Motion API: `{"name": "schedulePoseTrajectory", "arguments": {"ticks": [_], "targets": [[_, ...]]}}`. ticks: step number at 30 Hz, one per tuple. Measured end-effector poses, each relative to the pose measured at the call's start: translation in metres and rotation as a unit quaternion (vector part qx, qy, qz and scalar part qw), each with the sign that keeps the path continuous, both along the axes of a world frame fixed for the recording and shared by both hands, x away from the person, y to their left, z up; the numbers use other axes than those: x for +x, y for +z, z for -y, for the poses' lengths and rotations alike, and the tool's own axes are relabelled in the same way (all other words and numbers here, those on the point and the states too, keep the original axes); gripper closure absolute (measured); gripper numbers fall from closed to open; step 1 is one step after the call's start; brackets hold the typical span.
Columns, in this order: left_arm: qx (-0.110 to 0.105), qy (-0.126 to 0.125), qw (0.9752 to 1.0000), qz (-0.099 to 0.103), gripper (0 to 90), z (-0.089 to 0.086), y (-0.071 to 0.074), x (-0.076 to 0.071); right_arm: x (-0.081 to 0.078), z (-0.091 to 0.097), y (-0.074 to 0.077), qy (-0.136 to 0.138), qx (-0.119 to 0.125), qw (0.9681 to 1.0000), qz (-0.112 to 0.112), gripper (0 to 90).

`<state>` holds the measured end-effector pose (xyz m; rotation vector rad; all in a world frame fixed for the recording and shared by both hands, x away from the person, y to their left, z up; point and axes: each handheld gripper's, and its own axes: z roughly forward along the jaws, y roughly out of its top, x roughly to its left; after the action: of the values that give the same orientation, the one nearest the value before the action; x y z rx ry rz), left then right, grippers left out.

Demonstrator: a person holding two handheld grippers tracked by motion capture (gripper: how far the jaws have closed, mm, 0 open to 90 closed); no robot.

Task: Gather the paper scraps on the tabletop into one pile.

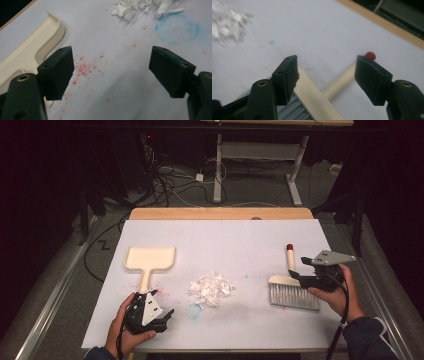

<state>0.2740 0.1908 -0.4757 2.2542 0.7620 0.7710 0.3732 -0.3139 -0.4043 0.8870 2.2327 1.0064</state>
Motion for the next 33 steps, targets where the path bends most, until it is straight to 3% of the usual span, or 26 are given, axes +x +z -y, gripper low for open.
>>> {"name": "schedulePoseTrajectory", "arguments": {"ticks": [3,5,9,12,15,19,26,33], "targets": [[-0.003,0.002,1.0,0.002,19.2,0.0,0.0,0.0,-0.014,-0.003,0.001,-0.012,0.023,0.9991,0.035,29.3],[-0.003,0.002,1.0,0.003,19.2,-0.001,0.001,0.0,-0.025,-0.006,0.0,-0.027,0.039,0.997,0.061,27.5],[-0.007,0.001,1.0,0.006,18.8,-0.001,0.002,0.0,-0.048,-0.007,-0.005,-0.027,0.07,0.9928,0.093,24.8],[-0.009,0.003,0.9999,0.006,18.6,-0.001,0.002,-0.002,-0.063,-0.009,-0.014,-0.037,0.058,0.9921,0.105,23.6],[-0.011,0.002,0.9999,0.008,18.1,-0.001,0.004,-0.004,-0.074,-0.01,-0.024,-0.04,0.047,0.9926,0.104,22.2],[-0.014,0.001,0.9998,0.013,17.2,-0.001,0.004,-0.007,-0.08,-0.017,-0.034,-0.034,0.002,0.994,0.104,21.0],[-0.011,-0.002,0.9999,0.011,17.2,0.0,0.003,-0.007,-0.082,-0.019,-0.031,-0.033,0.004,0.9927,0.116,19.9],[-0.015,0.008,0.9998,0.012,17.2,-0.002,0.003,-0.005,-0.078,-0.018,-0.033,-0.037,0.008,0.993,0.112,18.6]]}}
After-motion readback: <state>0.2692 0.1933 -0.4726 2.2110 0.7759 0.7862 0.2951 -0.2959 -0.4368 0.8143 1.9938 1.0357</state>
